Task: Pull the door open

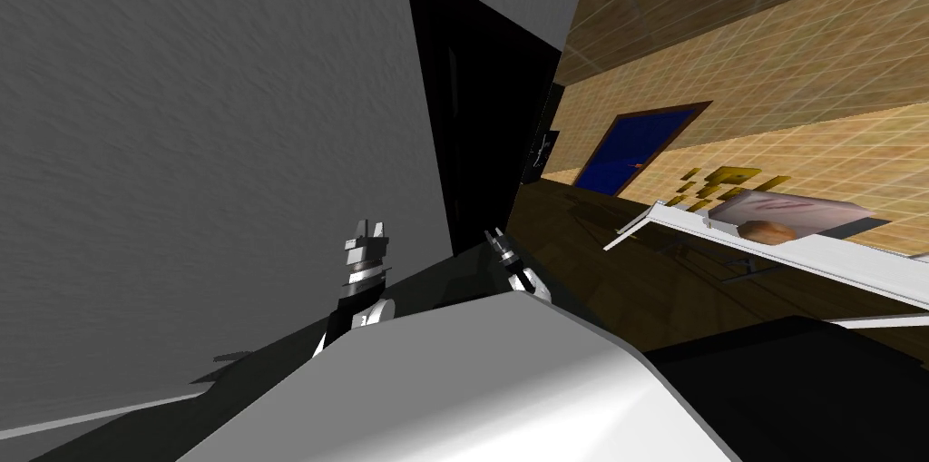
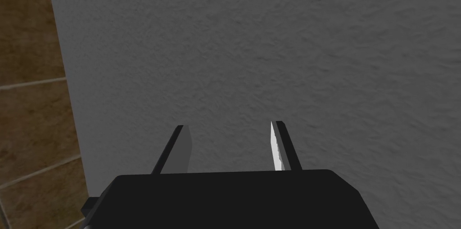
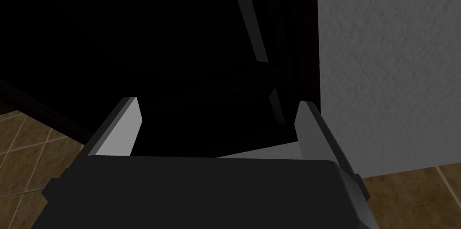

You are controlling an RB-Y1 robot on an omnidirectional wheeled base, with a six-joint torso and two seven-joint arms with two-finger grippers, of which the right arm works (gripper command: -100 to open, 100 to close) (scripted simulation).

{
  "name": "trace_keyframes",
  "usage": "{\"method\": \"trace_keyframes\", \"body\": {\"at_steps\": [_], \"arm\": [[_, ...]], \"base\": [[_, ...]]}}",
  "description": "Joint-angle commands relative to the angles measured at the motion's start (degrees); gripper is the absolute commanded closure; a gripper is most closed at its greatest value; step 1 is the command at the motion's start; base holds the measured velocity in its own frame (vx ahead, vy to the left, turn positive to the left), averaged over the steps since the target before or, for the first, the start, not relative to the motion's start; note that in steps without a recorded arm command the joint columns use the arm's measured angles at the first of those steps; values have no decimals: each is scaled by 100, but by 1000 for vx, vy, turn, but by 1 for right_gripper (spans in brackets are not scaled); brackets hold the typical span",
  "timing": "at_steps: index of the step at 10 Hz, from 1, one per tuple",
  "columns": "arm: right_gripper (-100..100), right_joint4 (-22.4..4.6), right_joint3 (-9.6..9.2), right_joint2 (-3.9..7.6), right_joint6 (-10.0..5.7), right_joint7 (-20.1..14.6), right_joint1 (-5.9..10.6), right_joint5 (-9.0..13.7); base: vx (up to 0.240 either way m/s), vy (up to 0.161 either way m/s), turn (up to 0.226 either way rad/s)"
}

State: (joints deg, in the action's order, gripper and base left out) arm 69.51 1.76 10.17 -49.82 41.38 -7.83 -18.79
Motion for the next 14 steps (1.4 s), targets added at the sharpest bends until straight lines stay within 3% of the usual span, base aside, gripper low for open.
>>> {"method": "trace_keyframes", "body": {"at_steps": [1,14], "arm": [[-100,-207,15,32,-62,100,72,-40],[-100,-1806,45,193,-394,1136,590,-520]], "base": [[72,75,-17],[97,80,-32]]}}
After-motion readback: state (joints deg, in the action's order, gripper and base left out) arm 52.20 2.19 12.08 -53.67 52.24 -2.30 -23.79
